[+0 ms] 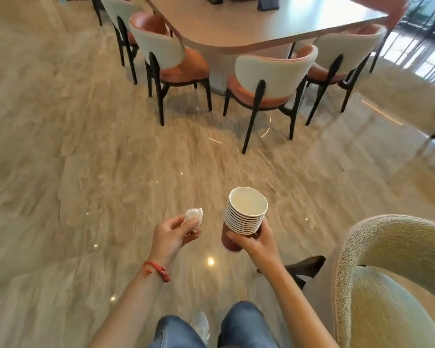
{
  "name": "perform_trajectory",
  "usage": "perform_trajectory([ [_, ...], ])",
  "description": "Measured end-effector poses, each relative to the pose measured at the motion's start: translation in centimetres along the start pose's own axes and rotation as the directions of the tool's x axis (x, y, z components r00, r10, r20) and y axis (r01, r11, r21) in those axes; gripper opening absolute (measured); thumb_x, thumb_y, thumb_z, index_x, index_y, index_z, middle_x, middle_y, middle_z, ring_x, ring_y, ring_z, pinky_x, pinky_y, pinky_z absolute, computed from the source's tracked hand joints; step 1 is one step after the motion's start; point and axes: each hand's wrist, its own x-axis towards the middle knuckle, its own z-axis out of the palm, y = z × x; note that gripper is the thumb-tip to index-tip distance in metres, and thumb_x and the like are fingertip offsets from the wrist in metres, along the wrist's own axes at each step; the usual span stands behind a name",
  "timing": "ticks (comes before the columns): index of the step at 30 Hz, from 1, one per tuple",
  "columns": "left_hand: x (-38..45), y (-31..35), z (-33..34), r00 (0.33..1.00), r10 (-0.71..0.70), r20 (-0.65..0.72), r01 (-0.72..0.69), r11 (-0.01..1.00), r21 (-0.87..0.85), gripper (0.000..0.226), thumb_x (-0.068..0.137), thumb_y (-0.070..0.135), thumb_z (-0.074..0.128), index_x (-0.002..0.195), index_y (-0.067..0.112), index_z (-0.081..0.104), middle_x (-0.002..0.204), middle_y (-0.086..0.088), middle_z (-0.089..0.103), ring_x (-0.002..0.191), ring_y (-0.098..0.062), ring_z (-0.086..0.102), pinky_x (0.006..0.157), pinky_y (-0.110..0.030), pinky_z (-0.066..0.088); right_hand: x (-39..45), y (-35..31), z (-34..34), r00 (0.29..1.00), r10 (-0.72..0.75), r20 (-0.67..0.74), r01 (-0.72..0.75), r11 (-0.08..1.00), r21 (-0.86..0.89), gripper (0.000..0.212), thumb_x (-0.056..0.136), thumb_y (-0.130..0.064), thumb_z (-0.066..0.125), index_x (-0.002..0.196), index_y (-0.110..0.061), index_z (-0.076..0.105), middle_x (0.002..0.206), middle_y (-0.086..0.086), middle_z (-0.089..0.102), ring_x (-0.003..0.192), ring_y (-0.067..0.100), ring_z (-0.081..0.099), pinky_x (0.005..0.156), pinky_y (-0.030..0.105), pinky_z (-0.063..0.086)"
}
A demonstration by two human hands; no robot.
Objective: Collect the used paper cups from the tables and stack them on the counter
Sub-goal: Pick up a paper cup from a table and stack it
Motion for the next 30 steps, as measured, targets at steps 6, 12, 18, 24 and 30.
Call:
perform_trajectory([
  [6, 9.4, -0.8, 5.1, 0.992, -0.037, 0.121, 0.029, 0.997, 0.07, 0.007, 0.078, 0.002, 0.067, 0.085, 0.005, 0.067, 0.068, -0.006, 0.069, 0.058, -0.012, 0.065, 0.056, -0.019, 0.054, 7.8, 3.4, -1.5, 0.992, 0.031, -0.122, -0.03, 1.0, 0.007, 0.054, 0.066, -0.009, 0.084, 0.107, -0.029, 0.054, 0.095, -0.012, 0.07, 0.091, 0.003, 0.065, 0.072, 0.019, 0.053],
  [12, 17.4, 0.3, 12.8, 0.976, -0.066, 0.208, 0.045, 0.993, 0.105, 0.006, 0.078, 0.002, 0.067, 0.081, 0.007, 0.067, 0.063, -0.002, 0.069, 0.058, -0.012, 0.065, 0.056, -0.019, 0.054, 15.5, 3.2, -5.8, 0.974, 0.049, -0.223, -0.04, 0.998, 0.045, 0.06, 0.054, -0.035, 0.083, 0.107, -0.03, 0.056, 0.097, -0.012, 0.07, 0.093, 0.006, 0.066, 0.079, 0.027, 0.054],
  [18, 23.0, 1.8, 23.0, 0.923, -0.138, 0.36, 0.071, 0.979, 0.193, 0.009, 0.077, 0.001, 0.067, 0.086, 0.004, 0.068, 0.068, -0.007, 0.069, 0.061, -0.013, 0.065, 0.056, -0.019, 0.054, 21.1, 2.4, -12.8, 0.921, 0.102, -0.376, -0.074, 0.993, 0.088, 0.062, 0.05, -0.039, 0.082, 0.106, -0.032, 0.056, 0.098, -0.02, 0.069, 0.093, -0.001, 0.064, 0.077, 0.02, 0.051],
  [24, 26.9, 2.0, 33.0, 0.816, -0.233, 0.529, 0.073, 0.949, 0.306, 0.007, 0.078, 0.004, 0.067, 0.085, 0.007, 0.069, 0.07, -0.007, 0.07, 0.067, -0.016, 0.066, 0.062, -0.021, 0.057, 23.5, 3.1, -19.7, 0.776, 0.173, -0.607, -0.111, 0.984, 0.138, 0.049, 0.063, -0.013, 0.085, 0.098, -0.031, 0.056, 0.088, -0.018, 0.07, 0.085, -0.009, 0.063, 0.065, 0.007, 0.047],
  [30, 33.6, 0.3, 42.7, 0.706, -0.292, 0.645, 0.033, 0.923, 0.382, 0.007, 0.079, 0.003, 0.065, 0.085, 0.004, 0.069, 0.07, -0.008, 0.067, 0.063, -0.012, 0.065, 0.061, -0.019, 0.056, 29.4, 4.9, -25.8, 0.633, 0.169, -0.755, -0.079, 0.985, 0.155, 0.053, 0.064, -0.01, 0.084, 0.105, -0.026, 0.055, 0.099, -0.012, 0.067, 0.088, -0.005, 0.064, 0.07, 0.012, 0.05],
])
